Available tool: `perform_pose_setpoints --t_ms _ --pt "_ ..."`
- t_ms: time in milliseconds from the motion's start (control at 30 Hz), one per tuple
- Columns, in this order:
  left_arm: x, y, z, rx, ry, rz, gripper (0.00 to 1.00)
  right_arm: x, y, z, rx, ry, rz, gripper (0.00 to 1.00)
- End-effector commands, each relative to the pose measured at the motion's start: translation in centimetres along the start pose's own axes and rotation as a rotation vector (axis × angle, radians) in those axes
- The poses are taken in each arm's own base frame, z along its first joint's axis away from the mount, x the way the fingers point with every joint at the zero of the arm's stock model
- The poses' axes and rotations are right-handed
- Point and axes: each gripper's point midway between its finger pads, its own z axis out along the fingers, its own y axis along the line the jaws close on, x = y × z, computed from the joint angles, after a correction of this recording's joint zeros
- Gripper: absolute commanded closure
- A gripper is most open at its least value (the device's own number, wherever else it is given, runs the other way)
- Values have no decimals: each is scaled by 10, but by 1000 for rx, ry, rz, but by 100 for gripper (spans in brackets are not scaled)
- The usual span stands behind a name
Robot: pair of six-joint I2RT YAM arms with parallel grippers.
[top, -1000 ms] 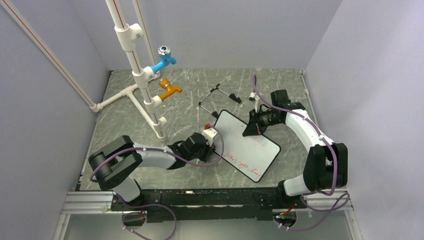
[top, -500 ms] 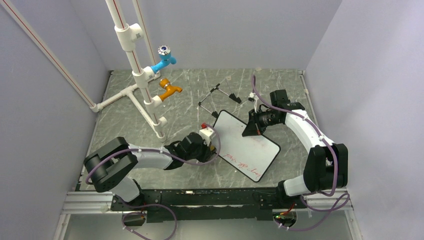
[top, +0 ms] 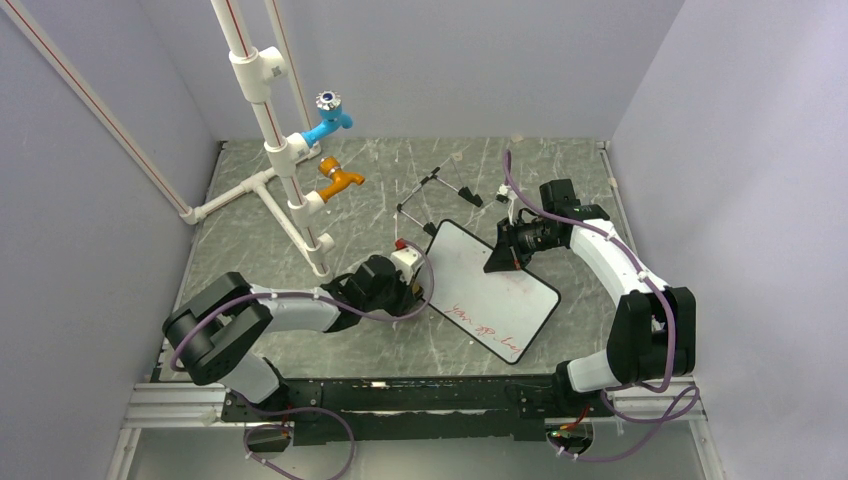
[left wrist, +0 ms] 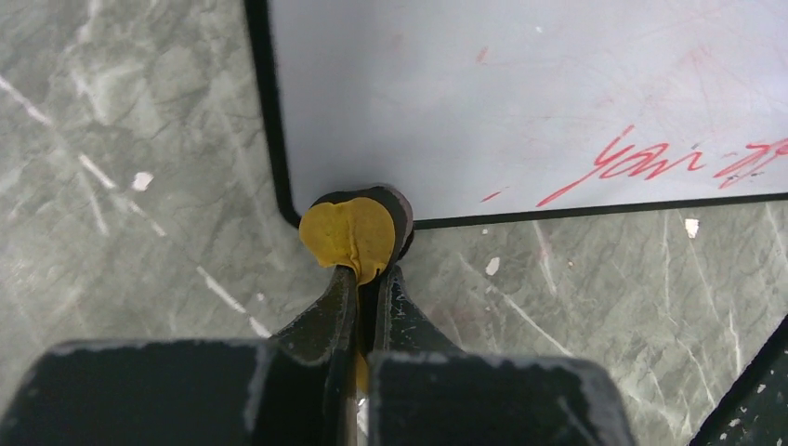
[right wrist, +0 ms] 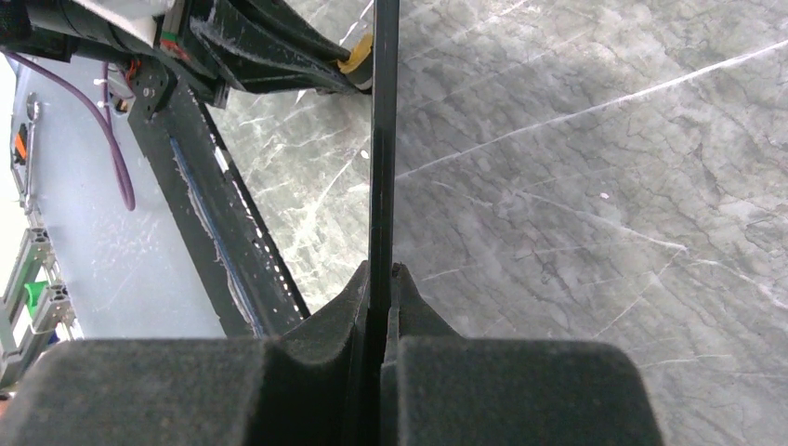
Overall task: Erase the whiteboard
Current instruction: Erase the center of the board with the whiteboard.
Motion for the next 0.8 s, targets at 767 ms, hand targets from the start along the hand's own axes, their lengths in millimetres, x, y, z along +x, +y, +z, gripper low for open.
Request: perform_pose_setpoints --t_ms 767 --pt "-48 -1 -6 -122 -125 -52 100 -9 -2 4 -1 -25 -167 100"
